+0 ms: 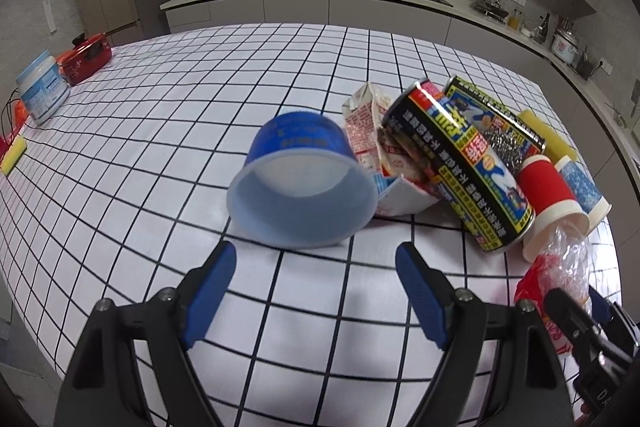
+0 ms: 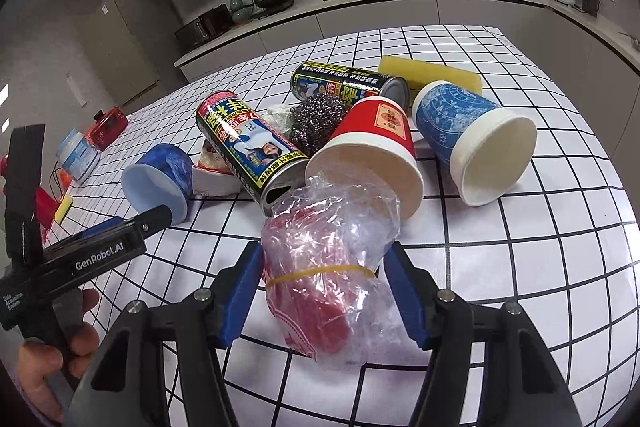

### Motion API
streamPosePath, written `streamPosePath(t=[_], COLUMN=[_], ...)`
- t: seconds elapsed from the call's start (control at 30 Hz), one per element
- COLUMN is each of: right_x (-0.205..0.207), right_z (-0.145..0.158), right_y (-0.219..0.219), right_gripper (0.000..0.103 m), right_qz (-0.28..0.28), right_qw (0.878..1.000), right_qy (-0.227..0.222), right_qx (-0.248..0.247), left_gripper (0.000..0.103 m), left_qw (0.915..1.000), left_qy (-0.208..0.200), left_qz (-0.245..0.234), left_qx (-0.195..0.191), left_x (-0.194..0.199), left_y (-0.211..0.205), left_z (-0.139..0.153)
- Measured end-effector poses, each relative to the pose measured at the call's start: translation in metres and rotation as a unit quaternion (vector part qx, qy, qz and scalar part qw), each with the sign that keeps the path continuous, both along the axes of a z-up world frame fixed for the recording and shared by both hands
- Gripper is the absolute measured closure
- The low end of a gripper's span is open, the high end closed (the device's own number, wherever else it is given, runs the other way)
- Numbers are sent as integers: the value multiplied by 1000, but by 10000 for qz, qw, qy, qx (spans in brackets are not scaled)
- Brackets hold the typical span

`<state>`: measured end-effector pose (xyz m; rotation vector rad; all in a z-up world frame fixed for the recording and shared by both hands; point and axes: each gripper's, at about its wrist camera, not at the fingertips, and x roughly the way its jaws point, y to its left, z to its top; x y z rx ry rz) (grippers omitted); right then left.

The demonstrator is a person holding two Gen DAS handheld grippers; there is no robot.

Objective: Collect trash
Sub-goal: 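Grasp the clear plastic bag with red cup using the right tool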

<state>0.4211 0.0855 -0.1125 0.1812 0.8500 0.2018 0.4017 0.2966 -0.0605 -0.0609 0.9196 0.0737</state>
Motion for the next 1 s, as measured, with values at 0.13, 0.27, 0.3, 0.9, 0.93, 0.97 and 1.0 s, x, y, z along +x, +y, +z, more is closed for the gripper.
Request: streamPosePath(t=[0.13, 0.27, 0.3, 0.9, 0.93, 0.97, 1.0], right_x=[2, 4, 5, 9, 9, 8, 7], right_z=[-1, -1, -2, -6, -6, -6, -6], right_y=[0, 1, 0, 7, 6, 5, 3], right_gripper=[38, 38, 38, 38, 38, 38, 38], right_qz=[-46, -42, -47, 9, -9, -18, -43], right_qw=[10000, 10000, 10000, 10000, 10000, 10000, 10000], right_qy=[3, 11, 21, 72, 78, 78, 71], right_qx=[-9, -26, -14, 33, 39, 45, 49], left_gripper=[20, 20, 20, 20, 20, 20, 20], left_qw=[10000, 9999, 9999, 9999, 9999, 9999, 9999], left_qy=[7, -43, -57, -100, -95, -81, -71], left_qz=[-37, -62, -57, 54, -3, -81, -142], left_qx=[0, 111, 146, 72, 59, 45, 39], left_x=[6, 0, -3, -11, -11, -12, -13], left_y=[0, 3, 4, 18, 14, 9, 5], left_z=[1, 3, 3, 2, 2, 1, 1])
